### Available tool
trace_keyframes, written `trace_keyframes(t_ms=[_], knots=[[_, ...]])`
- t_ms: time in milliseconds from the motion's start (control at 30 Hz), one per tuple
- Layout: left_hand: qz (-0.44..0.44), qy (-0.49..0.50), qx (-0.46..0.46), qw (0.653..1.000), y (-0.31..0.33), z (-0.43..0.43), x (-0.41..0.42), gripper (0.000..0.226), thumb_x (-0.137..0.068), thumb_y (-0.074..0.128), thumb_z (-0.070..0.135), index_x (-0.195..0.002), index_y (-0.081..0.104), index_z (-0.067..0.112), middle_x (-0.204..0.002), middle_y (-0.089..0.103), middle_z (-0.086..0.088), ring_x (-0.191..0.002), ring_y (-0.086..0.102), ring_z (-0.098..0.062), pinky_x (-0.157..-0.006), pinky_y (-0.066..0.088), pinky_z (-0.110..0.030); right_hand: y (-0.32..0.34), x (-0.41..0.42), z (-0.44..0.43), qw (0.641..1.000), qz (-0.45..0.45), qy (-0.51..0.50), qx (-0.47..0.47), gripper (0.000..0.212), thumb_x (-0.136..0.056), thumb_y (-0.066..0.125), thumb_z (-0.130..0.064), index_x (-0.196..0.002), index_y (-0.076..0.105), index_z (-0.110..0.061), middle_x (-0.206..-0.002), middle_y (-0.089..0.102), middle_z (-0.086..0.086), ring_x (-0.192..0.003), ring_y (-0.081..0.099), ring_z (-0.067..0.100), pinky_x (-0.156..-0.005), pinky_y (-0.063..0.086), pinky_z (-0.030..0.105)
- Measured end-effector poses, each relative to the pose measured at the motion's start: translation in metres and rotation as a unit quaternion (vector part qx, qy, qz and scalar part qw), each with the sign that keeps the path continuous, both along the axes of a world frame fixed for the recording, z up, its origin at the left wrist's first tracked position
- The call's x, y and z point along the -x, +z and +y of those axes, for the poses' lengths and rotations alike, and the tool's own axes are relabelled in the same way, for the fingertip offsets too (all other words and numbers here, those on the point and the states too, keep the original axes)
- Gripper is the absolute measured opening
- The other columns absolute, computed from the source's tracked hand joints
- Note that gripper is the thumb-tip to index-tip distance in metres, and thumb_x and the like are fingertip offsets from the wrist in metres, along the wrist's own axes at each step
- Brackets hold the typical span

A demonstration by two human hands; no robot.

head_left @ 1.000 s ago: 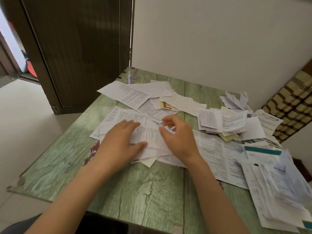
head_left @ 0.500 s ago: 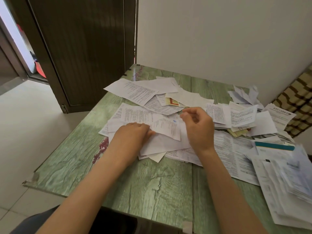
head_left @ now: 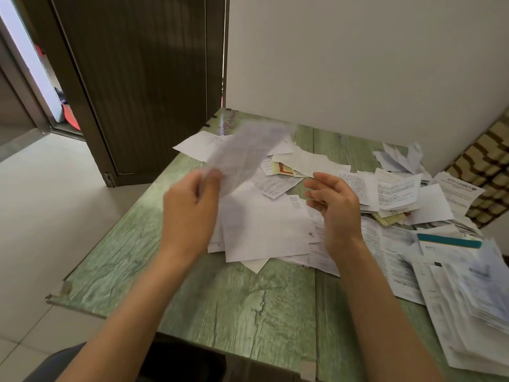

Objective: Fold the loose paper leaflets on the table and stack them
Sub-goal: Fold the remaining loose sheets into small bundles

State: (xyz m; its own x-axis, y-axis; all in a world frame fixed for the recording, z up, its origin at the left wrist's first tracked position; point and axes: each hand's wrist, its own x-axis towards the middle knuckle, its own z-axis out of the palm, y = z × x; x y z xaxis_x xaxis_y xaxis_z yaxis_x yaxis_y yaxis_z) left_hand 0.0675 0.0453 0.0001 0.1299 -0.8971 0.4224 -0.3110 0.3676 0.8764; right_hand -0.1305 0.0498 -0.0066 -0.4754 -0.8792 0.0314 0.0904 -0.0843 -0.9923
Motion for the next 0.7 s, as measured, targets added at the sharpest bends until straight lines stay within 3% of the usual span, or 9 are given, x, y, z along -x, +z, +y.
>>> trace_keyframes(t_ms=[67,133,200,300,400,567,700], knots=[[0.165,-0.022,-0.105,0.981,0.007,0.002,-0.007,0.031,-0.096,0.052,0.027,-0.072,0.063,0.010,-0.066,0.065,0.005,-0.062,0.059,-0.005,-0.059,0.049,-0.021,0.000,-0.002,0.000,0.998,-0.013,0.058,-0.002,0.020,-0.089,0.056,-0.008,-0.106,0.061,-0.018,-0.106,0.068,0.006,-0.092,0.062,0.015,-0.084,0.049,0.029],[0.257,-0.074,-0.222,0.938,0.010,0.004,-0.012,0.021,-0.095,0.053,0.025,-0.081,0.067,0.017,-0.076,0.073,0.009,-0.074,0.068,-0.009,-0.067,0.054,-0.026,-0.001,-0.004,0.000,0.991,-0.024,0.132,-0.013,0.029,-0.090,0.059,-0.027,-0.115,0.058,-0.014,-0.112,0.068,0.010,-0.096,0.064,0.019,-0.086,0.050,0.034],[0.245,-0.116,-0.285,0.919,0.008,0.005,-0.014,0.020,-0.094,0.053,0.024,-0.087,0.068,0.013,-0.080,0.074,0.003,-0.074,0.070,-0.014,-0.070,0.054,-0.031,-0.001,-0.009,0.001,0.976,-0.016,0.216,-0.030,0.044,-0.089,0.057,-0.036,-0.122,0.056,-0.008,-0.116,0.067,0.014,-0.101,0.065,0.024,-0.088,0.052,0.039],[0.185,-0.141,-0.324,0.917,0.006,0.004,-0.015,0.023,-0.094,0.053,0.025,-0.089,0.069,0.009,-0.082,0.075,-0.002,-0.069,0.070,-0.015,-0.069,0.055,-0.031,-0.003,-0.016,0.004,0.961,-0.025,0.273,-0.049,0.041,-0.081,0.065,-0.025,-0.116,0.061,-0.004,-0.113,0.068,0.014,-0.101,0.066,0.028,-0.086,0.055,0.037],[0.140,-0.151,-0.337,0.919,0.005,0.003,-0.016,0.024,-0.095,0.053,0.028,-0.091,0.069,0.010,-0.085,0.075,-0.001,-0.073,0.071,-0.016,-0.067,0.054,-0.030,-0.005,-0.018,0.005,0.963,-0.004,0.263,-0.064,0.036,-0.075,0.067,-0.015,-0.109,0.065,-0.004,-0.107,0.071,0.014,-0.096,0.069,0.029,-0.081,0.058,0.036],[0.131,-0.159,-0.322,0.924,0.003,0.000,-0.016,0.017,-0.096,0.051,0.022,-0.092,0.068,0.020,-0.085,0.075,0.005,-0.077,0.071,-0.011,-0.065,0.055,-0.026,-0.005,-0.020,0.003,0.964,0.008,0.250,-0.088,0.026,-0.088,0.059,-0.004,-0.113,0.064,-0.006,-0.108,0.071,0.010,-0.096,0.069,0.027,-0.081,0.058,0.037],[0.132,-0.156,-0.331,0.921,0.003,-0.004,-0.016,0.022,-0.097,0.047,0.013,-0.090,0.067,0.022,-0.085,0.073,0.005,-0.077,0.070,-0.012,-0.064,0.055,-0.027,-0.008,-0.020,0.002,0.969,-0.009,0.231,-0.091,0.025,-0.091,0.048,0.001,-0.103,0.066,-0.012,-0.104,0.071,0.008,-0.094,0.068,0.027,-0.085,0.055,0.041]])
